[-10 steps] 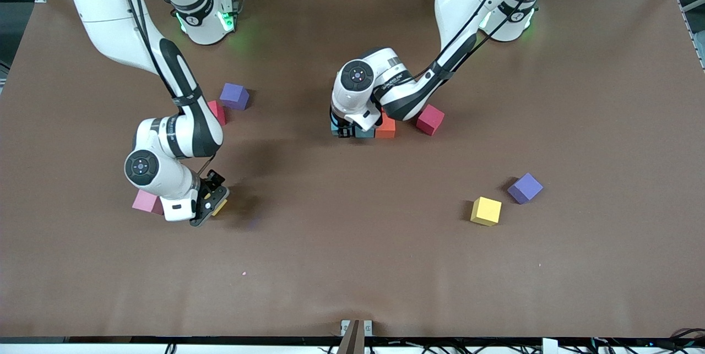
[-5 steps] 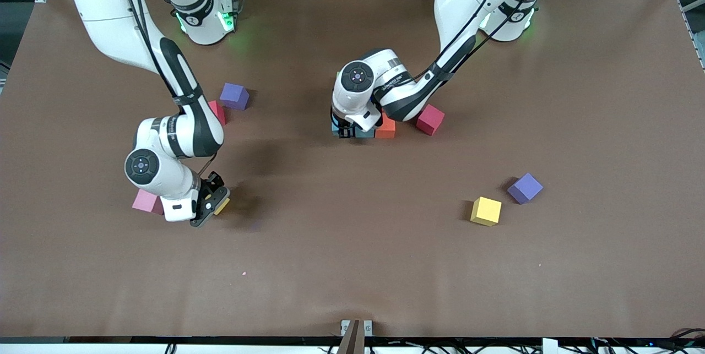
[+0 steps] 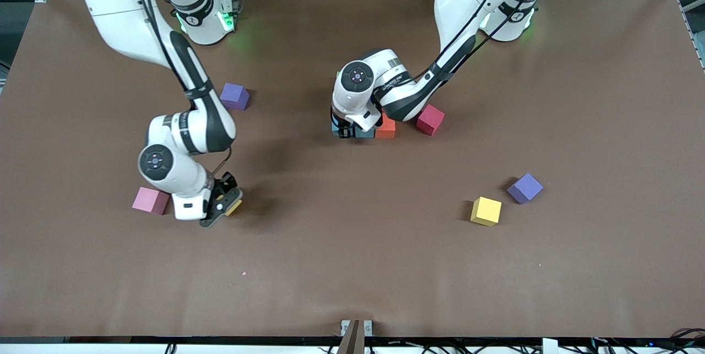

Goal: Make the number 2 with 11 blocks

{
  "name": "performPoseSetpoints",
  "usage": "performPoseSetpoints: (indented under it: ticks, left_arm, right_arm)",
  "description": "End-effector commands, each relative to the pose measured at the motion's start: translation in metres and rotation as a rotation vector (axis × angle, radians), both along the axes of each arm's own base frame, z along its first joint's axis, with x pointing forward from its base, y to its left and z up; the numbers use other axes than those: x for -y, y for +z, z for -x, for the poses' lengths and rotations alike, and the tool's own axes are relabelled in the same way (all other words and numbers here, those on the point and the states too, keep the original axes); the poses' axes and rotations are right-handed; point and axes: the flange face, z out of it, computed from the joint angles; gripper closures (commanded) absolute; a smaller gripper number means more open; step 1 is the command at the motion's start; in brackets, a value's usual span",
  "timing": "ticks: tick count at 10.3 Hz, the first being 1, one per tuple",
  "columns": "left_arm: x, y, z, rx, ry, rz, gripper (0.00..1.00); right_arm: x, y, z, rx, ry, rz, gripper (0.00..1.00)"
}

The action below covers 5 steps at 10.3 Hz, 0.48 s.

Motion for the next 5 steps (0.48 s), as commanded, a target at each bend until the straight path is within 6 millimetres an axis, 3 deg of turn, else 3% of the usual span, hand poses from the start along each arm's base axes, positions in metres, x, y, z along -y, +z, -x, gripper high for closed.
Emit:
performPoseSetpoints:
  ticks: [1, 5]
  left_arm:
    - [-0.003, -0.002, 0.001, 0.028, -0.009, -0.016, 0.41]
    - [-0.005, 0.001, -0.002, 0.029, -0.01, -0.018, 0.41]
  right_arm:
    - [-0.035, 0.014, 0.008, -0.007, -0.083, -0.027, 0.59]
    - [-0.09, 0.022, 0.021, 0.001, -0.203, -0.04, 0.54]
